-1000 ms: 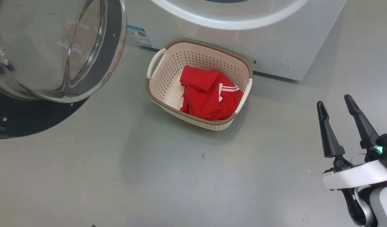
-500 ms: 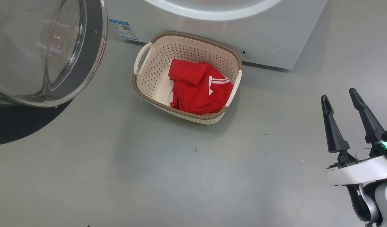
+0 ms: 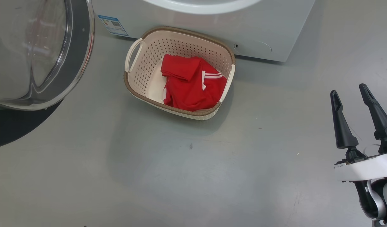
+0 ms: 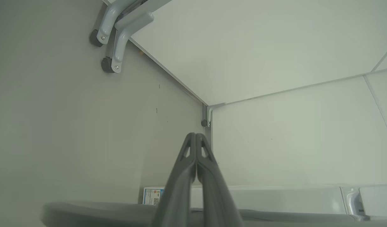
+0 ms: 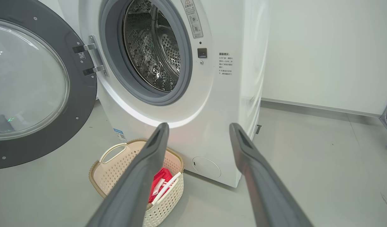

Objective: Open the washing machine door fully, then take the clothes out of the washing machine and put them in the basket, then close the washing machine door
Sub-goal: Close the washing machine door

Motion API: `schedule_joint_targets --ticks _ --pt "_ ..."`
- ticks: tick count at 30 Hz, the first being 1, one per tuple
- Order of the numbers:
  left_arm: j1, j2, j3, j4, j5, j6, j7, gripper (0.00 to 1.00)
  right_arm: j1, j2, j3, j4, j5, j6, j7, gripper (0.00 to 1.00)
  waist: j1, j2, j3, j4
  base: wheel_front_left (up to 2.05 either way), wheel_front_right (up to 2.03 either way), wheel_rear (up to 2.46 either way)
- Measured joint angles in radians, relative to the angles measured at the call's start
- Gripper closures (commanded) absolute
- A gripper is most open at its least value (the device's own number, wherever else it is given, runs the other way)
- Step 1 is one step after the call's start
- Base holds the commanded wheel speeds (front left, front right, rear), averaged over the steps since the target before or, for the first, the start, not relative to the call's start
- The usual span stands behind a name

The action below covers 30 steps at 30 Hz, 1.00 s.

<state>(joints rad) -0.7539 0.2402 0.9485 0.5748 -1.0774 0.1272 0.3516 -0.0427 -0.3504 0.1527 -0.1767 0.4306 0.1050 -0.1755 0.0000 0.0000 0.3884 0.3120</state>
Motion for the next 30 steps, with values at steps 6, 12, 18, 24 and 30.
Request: schedule_joint_targets --ticks 6,12,18,24,30 --pt "-0.019 0.009 0.015 0.017 0.024 0.000 0.008 1.00 0.000 -0.003 -0.002 0.000 0.000 0.000 0.000 0.00 0.0000 0.0000 0.001 -0.006 0.00 0.00 0.00" --pt "-0.052 0.023 0.039 0.039 0.041 0.000 0.018 1.00 0.000 -0.004 -0.004 0.000 0.000 0.001 -0.001 0.00 0.0000 0.0000 0.001 -0.013 0.00 0.00 0.00" --pt "-0.069 0.034 0.049 0.058 0.056 0.000 0.026 1.00 0.000 -0.004 -0.006 0.000 0.007 0.001 -0.002 0.00 0.0000 0.0000 0.002 -0.017 0.00 0.00 0.00" --pt "-0.084 0.045 0.055 0.078 0.062 0.000 0.057 1.00 0.000 -0.005 -0.007 0.000 0.008 0.001 -0.003 0.00 0.0000 0.0000 0.003 -0.017 0.00 0.00 0.00" --pt "-0.092 0.049 0.054 0.101 0.080 0.000 0.078 1.00 0.000 -0.005 -0.010 0.008 0.008 0.001 -0.006 0.00 0.0000 0.0000 -0.006 -0.013 0.00 0.00 0.00"
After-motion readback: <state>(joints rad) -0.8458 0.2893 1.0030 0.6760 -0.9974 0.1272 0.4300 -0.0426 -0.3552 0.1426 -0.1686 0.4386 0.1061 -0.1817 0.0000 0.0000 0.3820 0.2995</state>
